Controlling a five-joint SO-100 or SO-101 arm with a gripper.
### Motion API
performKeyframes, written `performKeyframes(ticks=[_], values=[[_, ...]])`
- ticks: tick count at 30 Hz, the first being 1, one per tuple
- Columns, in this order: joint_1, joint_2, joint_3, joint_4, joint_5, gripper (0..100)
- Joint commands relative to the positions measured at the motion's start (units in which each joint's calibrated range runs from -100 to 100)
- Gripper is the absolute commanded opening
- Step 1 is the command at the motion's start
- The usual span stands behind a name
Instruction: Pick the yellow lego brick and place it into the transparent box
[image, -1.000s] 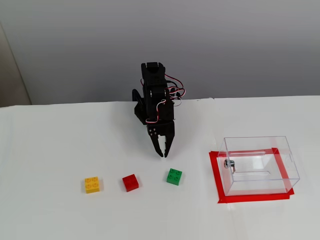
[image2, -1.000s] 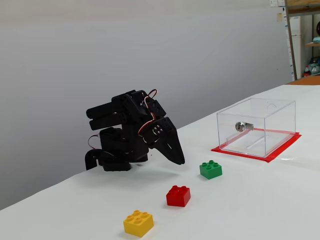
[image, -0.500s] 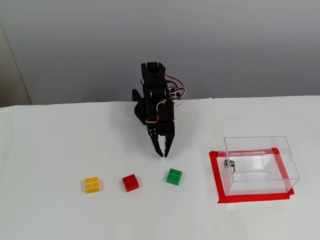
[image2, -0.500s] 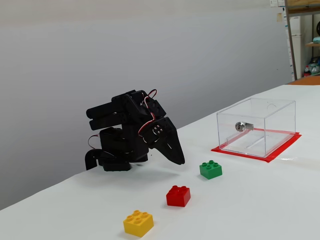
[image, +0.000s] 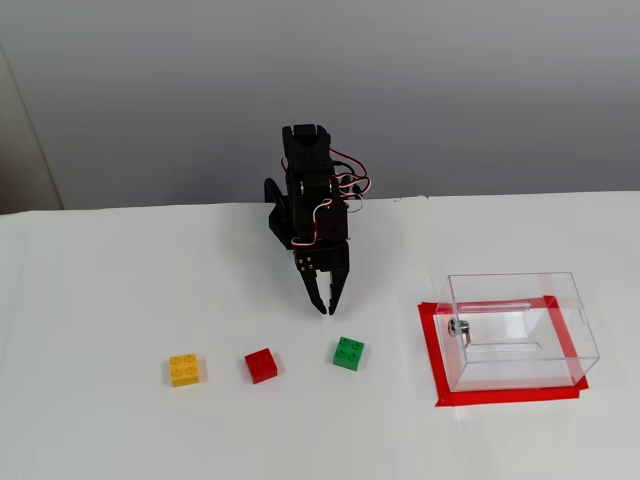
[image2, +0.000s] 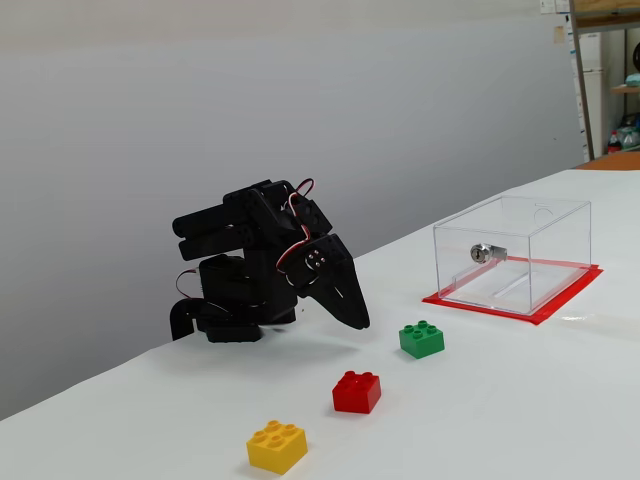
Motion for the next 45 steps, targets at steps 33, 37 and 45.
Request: performKeyframes(ticks=[33,37,45], values=[[-5.35,0.09,-19.56,9.78,-0.32,3],[-5.35,0.77,-23.54,12.48,-0.37,3],[-1.73,22.49,-45.87,12.92,-0.21,3]])
